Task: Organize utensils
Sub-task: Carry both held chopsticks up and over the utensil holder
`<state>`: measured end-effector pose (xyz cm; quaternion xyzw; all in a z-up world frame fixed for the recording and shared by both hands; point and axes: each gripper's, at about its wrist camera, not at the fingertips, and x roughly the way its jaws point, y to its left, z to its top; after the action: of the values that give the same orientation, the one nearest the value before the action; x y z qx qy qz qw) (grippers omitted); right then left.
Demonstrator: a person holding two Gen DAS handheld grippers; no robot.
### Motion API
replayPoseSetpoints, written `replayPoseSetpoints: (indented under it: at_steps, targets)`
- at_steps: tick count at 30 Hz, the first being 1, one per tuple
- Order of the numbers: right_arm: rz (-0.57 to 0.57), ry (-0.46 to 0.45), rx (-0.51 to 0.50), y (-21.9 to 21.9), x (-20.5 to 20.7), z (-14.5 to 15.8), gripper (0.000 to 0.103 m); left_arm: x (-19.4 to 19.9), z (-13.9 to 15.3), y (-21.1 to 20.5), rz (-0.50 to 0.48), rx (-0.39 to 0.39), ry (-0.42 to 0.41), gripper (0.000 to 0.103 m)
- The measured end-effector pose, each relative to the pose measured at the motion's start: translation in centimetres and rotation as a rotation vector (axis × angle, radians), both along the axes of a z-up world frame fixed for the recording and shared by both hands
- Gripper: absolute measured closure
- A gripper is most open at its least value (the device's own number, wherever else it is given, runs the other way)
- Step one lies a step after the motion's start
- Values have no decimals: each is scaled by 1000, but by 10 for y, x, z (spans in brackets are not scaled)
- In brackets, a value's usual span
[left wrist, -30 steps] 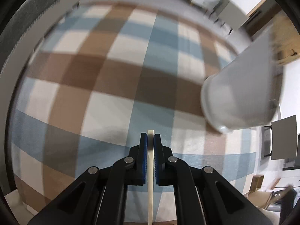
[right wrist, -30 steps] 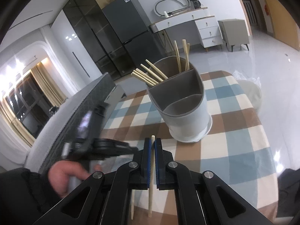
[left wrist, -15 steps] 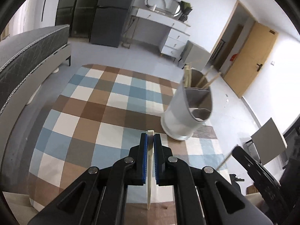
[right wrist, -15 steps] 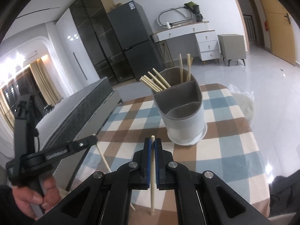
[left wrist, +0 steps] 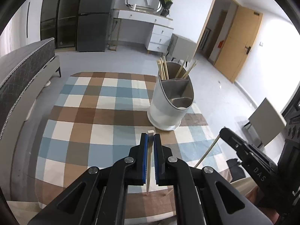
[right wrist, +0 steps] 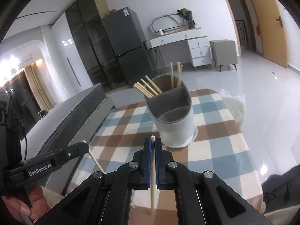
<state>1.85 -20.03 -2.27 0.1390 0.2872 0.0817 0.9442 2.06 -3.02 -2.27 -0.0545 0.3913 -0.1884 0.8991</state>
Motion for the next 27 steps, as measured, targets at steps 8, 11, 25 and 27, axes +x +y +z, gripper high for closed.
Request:
replayPoseSetpoints:
  at_steps: [8, 11, 25, 27]
  targets:
    - [-16, -4, 1, -5, 3, 3, 100, 5, 5, -10, -20, 32, 43, 102]
    - [-18, -8, -4, -5, 5, 5, 100, 8, 6, -14, -30, 41, 58, 102]
    - [-18, -107, -76, -35, 30, 68, 100, 34, 93, -23, -63, -155, -12, 102]
    - [-12, -138, -111, -41, 38, 88, 100, 46, 112, -23, -56, -200, -34, 102]
